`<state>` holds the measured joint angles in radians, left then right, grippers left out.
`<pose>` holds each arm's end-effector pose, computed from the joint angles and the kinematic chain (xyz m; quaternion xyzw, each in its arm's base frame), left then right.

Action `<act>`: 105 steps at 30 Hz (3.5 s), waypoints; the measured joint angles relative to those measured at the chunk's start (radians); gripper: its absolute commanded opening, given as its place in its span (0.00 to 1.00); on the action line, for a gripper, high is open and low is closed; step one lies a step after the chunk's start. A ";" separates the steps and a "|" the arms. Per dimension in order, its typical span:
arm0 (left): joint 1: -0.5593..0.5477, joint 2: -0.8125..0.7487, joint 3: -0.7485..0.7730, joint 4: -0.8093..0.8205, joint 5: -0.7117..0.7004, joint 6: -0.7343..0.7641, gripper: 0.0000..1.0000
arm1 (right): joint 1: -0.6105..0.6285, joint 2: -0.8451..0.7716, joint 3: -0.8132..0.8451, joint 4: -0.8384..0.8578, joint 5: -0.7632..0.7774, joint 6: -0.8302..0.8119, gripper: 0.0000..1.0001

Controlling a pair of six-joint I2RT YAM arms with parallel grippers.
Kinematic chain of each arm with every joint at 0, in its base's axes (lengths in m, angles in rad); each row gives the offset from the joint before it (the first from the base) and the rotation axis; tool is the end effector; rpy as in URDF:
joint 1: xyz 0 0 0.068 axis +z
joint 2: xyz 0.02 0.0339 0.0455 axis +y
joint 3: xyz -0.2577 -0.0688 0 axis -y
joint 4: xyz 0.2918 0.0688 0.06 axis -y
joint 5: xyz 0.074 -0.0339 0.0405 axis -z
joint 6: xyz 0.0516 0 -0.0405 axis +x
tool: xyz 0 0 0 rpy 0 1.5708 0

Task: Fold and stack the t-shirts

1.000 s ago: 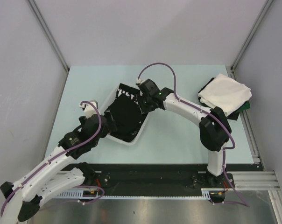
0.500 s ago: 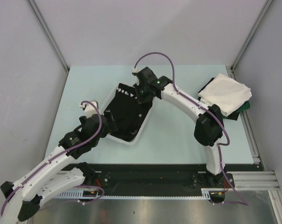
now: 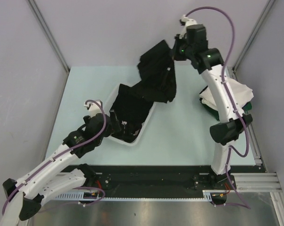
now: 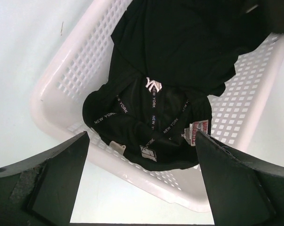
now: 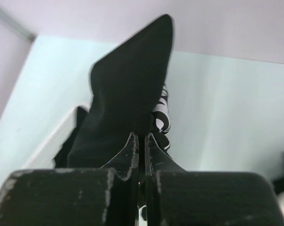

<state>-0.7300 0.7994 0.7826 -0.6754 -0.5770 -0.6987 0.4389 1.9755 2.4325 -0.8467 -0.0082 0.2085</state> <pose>0.1852 -0.1280 0.2785 -0.1074 0.8694 -0.0726 0.4767 0.4280 0.2014 0.4853 -0.0977 0.8249 0.1803 0.5268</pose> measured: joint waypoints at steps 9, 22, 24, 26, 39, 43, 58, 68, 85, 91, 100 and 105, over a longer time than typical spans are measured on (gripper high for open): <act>0.000 0.049 0.001 0.040 0.039 0.004 0.99 | -0.237 -0.251 -0.205 0.008 0.089 -0.052 0.00; 0.000 0.087 0.023 0.069 0.084 0.020 0.99 | -0.060 -0.267 -0.335 0.054 -0.016 0.047 0.00; 0.000 0.081 0.023 0.068 0.084 0.019 1.00 | 0.005 -0.225 -0.337 0.053 -0.036 0.058 0.00; 0.000 0.065 0.022 0.067 0.084 0.018 0.99 | 0.056 -0.185 -0.333 0.050 -0.054 0.071 0.00; 0.000 -0.061 -0.056 0.038 0.075 -0.038 0.99 | 0.175 -0.037 -0.052 0.045 -0.209 0.127 0.00; 0.000 -0.061 -0.057 0.033 0.075 -0.055 0.99 | 0.185 -0.054 -0.213 0.079 -0.240 0.140 0.00; 0.000 -0.015 -0.057 0.083 0.076 -0.052 1.00 | 0.245 -0.019 -0.529 0.113 -0.289 0.151 0.52; 0.000 0.087 -0.037 0.137 0.092 -0.021 0.99 | 0.114 -0.116 -0.539 0.095 -0.270 0.106 0.63; 0.000 0.177 0.016 0.187 0.117 0.028 0.99 | 0.058 -0.200 -0.809 0.181 -0.358 0.136 0.60; 0.000 0.165 0.016 0.185 0.109 0.028 0.99 | 0.063 -0.161 -0.810 0.228 -0.406 0.156 0.34; 0.000 0.147 0.016 0.167 0.105 0.026 0.99 | 0.069 -0.053 -0.774 0.252 -0.453 0.172 0.00; 0.000 0.129 0.016 0.156 0.103 0.026 1.00 | 0.068 -0.001 -0.568 0.134 -0.340 0.104 0.00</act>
<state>-0.7300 0.9287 0.7990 -0.5198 -0.4740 -0.6727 0.5068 1.9743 1.8645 -0.7124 -0.3477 0.3126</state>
